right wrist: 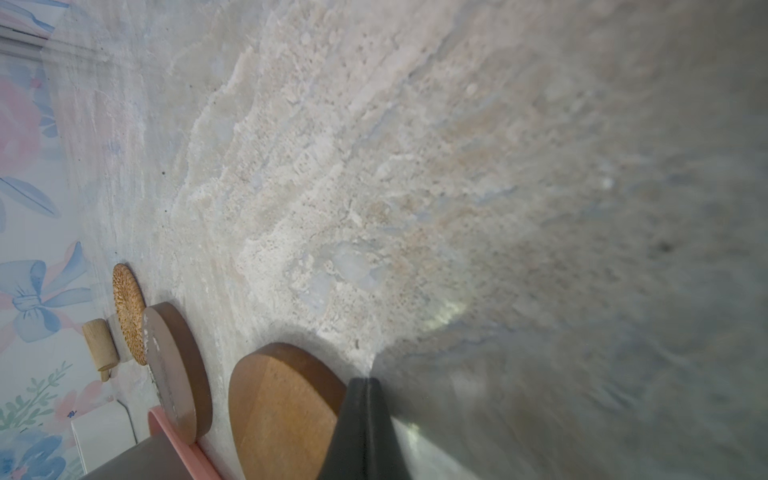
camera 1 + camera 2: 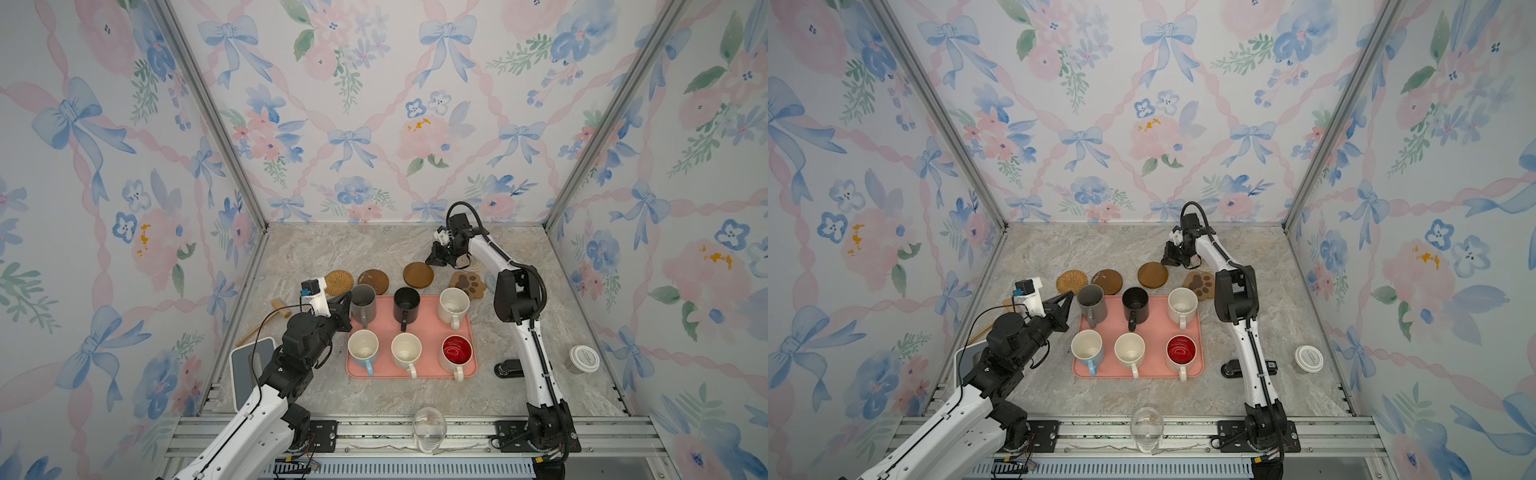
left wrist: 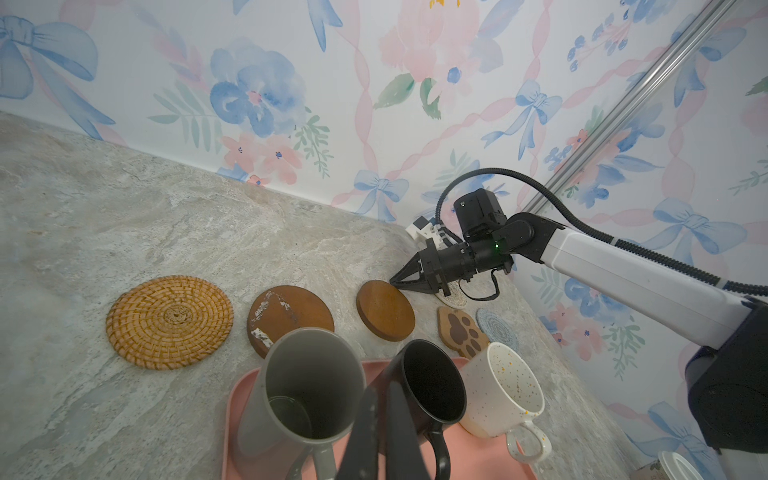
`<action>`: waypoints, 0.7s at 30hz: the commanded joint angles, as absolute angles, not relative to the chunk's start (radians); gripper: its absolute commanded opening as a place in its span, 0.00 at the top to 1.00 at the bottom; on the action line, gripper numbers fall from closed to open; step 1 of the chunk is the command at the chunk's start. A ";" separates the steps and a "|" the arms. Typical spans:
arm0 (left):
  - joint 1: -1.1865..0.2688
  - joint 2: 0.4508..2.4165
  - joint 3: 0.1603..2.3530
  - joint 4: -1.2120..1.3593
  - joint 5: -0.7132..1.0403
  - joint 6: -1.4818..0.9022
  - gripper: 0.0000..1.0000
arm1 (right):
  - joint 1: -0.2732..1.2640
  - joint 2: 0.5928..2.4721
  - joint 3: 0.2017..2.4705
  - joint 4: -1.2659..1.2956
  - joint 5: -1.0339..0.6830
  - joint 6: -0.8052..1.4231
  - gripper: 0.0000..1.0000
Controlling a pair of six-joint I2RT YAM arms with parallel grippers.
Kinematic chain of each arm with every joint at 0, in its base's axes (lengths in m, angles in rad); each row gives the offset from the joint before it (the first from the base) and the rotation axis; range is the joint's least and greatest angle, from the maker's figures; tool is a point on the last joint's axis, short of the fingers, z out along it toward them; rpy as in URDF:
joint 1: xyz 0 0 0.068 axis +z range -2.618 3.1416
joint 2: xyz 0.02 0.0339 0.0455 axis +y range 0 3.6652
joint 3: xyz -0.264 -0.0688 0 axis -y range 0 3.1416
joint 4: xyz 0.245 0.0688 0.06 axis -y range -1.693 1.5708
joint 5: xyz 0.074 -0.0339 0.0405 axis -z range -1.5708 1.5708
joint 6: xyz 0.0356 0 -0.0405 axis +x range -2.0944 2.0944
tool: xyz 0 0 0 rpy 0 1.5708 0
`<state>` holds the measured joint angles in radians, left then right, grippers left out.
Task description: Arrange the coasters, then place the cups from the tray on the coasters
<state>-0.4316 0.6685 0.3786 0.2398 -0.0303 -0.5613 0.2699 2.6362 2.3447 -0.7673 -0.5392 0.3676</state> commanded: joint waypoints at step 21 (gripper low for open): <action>-0.437 0.650 0.353 0.265 -0.048 -0.537 1.00 | 0.325 2.500 2.128 -0.826 -0.560 0.334 1.00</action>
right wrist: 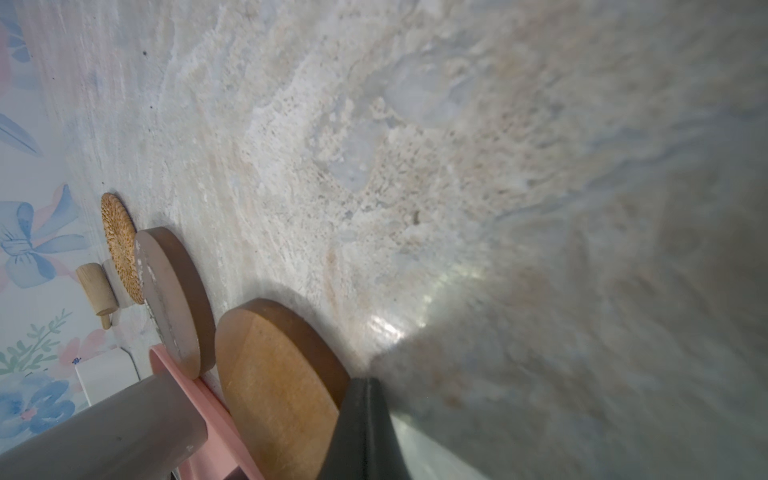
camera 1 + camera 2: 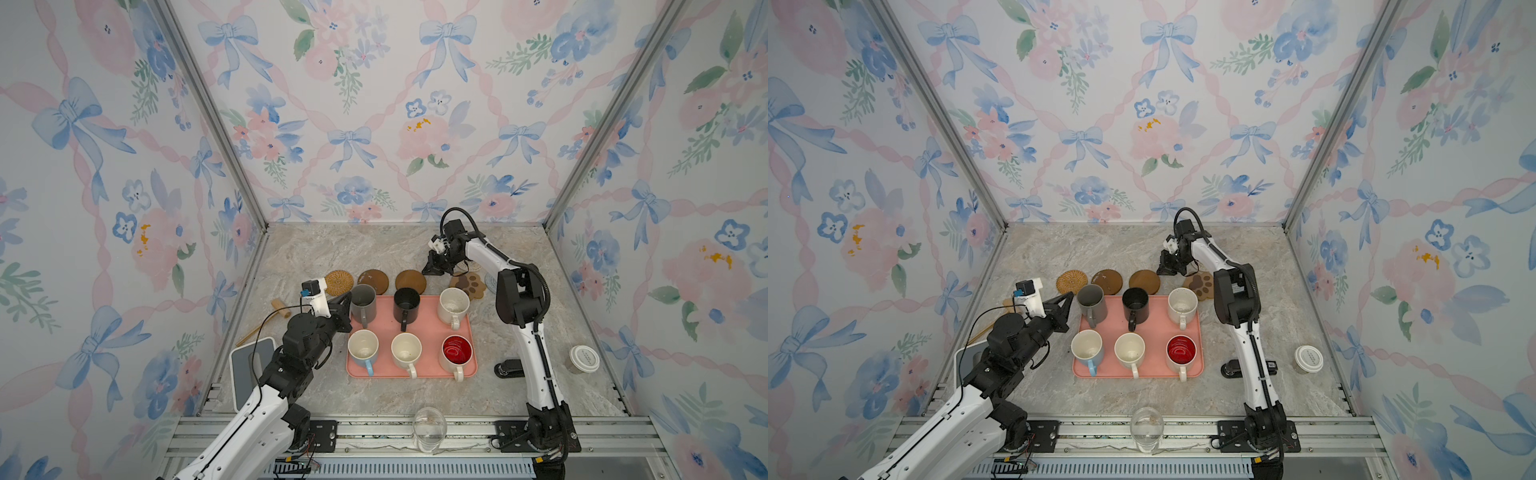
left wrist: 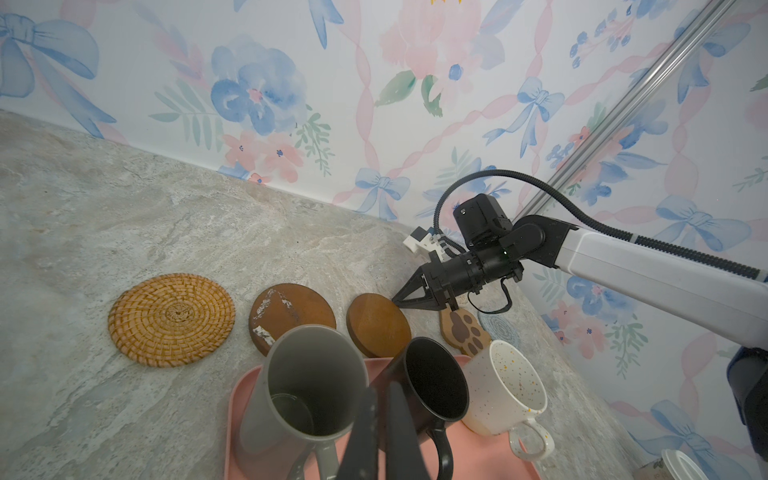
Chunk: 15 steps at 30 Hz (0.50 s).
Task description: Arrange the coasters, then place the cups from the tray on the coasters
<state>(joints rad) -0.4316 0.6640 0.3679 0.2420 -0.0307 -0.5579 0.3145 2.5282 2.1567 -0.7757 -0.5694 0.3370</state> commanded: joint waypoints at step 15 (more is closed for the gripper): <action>-0.436 0.620 0.337 0.265 -0.059 -0.531 1.00 | 0.361 2.451 2.063 -0.805 -0.585 0.337 1.00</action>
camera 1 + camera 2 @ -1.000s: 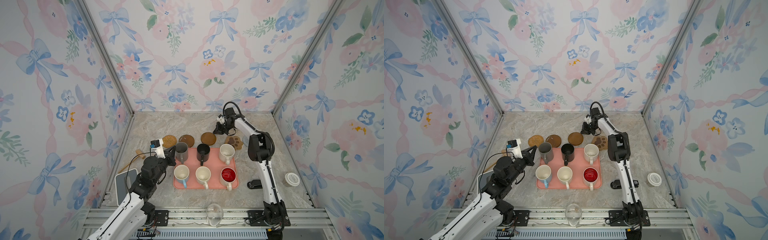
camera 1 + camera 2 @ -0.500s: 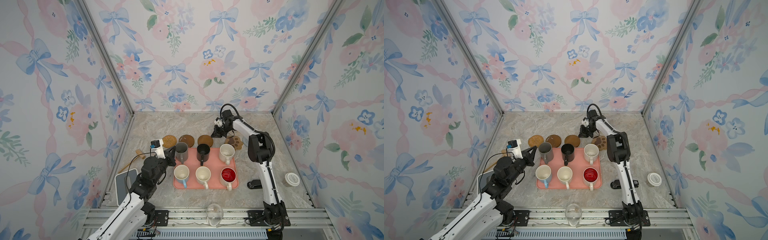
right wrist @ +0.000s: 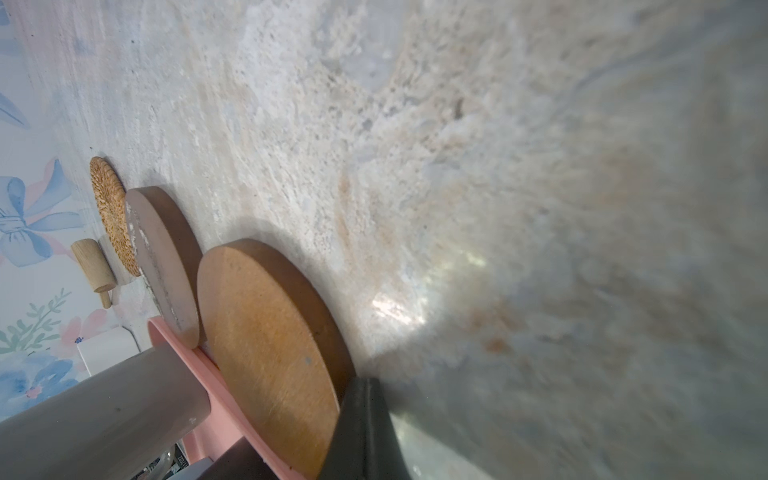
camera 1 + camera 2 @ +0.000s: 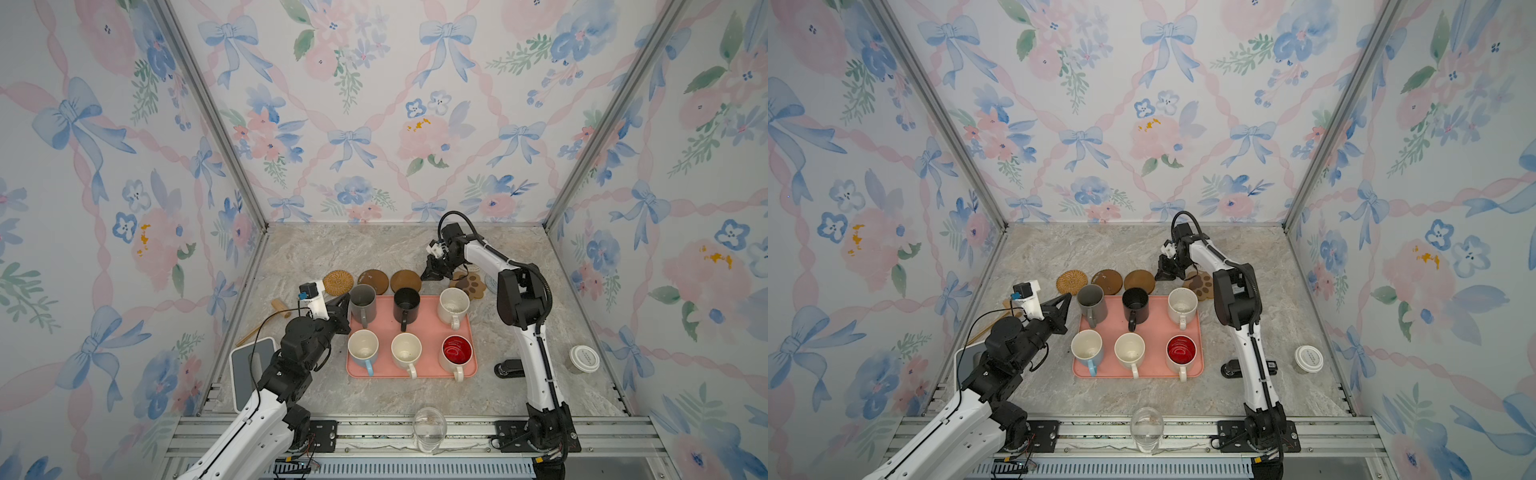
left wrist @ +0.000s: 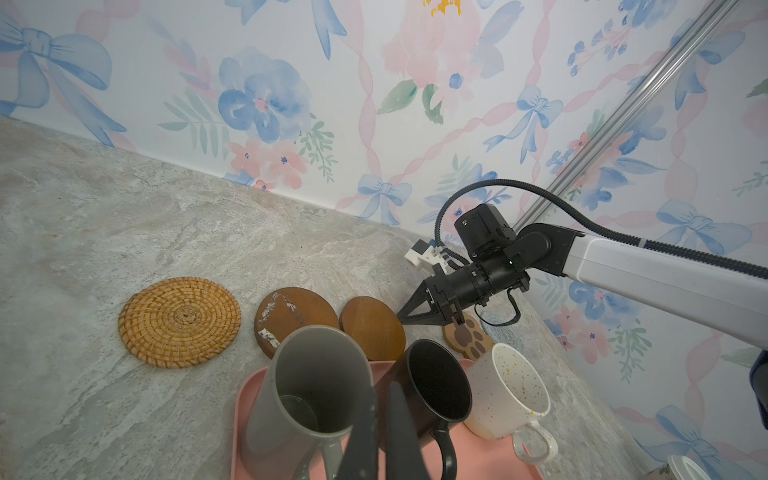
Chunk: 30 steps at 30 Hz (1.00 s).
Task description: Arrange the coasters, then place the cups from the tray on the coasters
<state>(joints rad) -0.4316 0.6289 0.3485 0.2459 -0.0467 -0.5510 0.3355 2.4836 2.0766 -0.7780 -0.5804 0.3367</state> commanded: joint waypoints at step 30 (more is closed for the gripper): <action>-0.436 0.622 0.327 0.265 -0.072 -0.534 1.00 | 0.312 2.263 1.917 -0.681 -0.540 0.363 1.00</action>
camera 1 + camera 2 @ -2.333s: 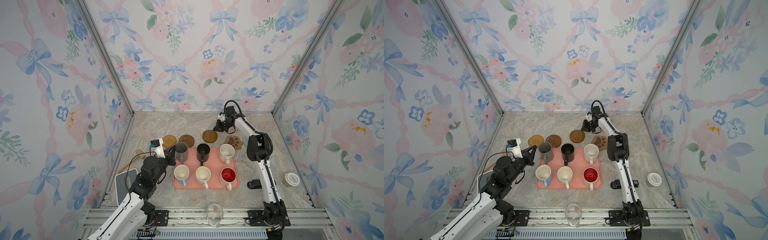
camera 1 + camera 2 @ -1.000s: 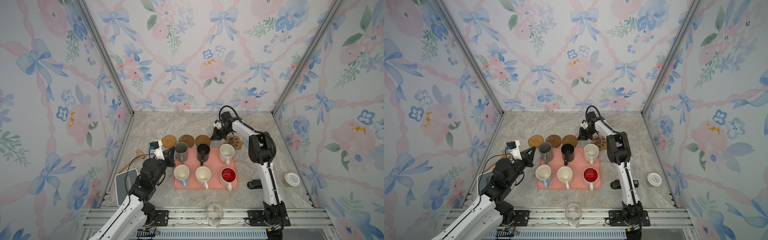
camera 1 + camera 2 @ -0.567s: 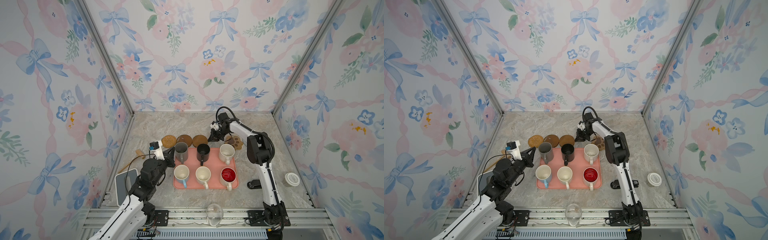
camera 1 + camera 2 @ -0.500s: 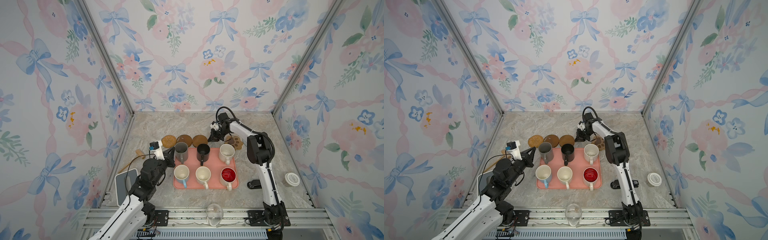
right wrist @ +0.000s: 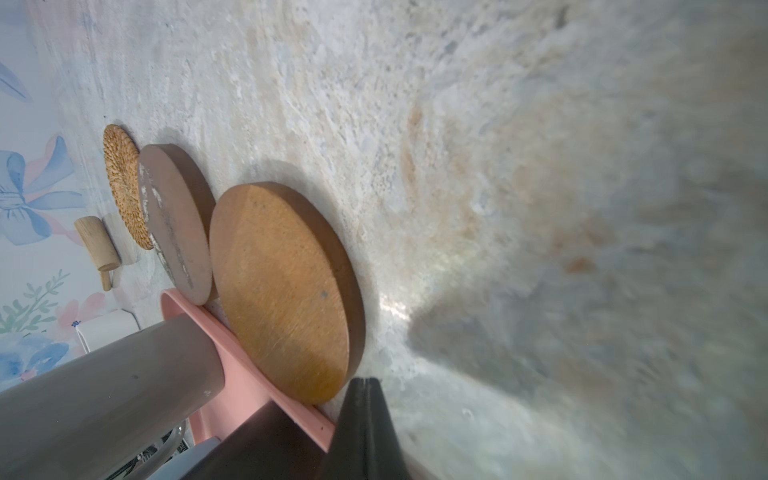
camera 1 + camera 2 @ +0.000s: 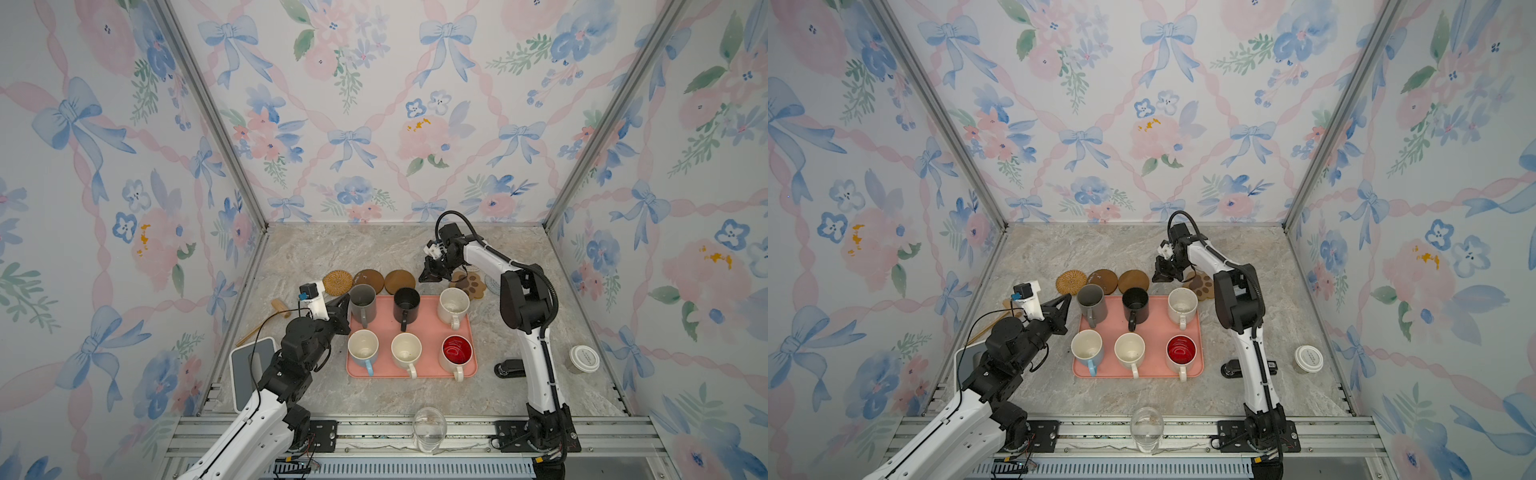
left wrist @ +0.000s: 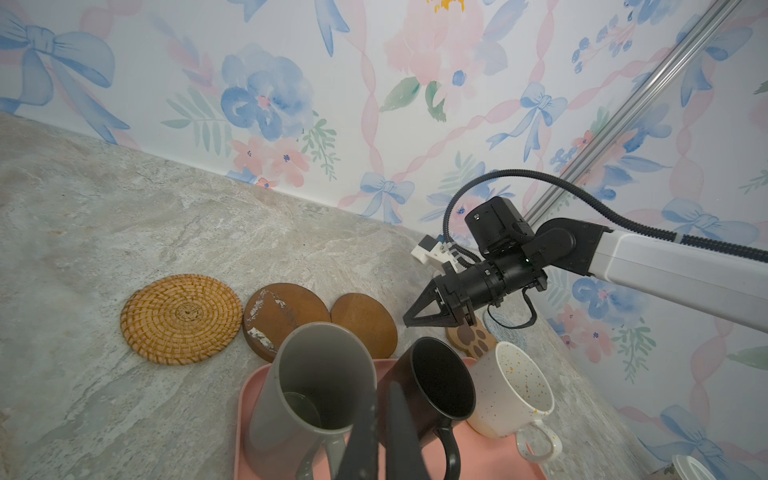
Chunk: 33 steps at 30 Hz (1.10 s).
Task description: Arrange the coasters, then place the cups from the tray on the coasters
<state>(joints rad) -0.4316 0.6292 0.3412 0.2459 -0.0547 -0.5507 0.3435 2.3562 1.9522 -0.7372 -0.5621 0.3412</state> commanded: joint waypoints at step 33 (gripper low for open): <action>-0.436 0.726 0.376 0.227 -0.094 -0.537 0.90 | -0.006 1.878 1.372 -0.660 -0.265 0.293 0.81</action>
<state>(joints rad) -0.4316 0.7303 0.3515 0.2367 -0.0799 -0.5499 0.0044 1.9156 1.3914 -0.6395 -0.2958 0.3077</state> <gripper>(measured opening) 0.090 0.180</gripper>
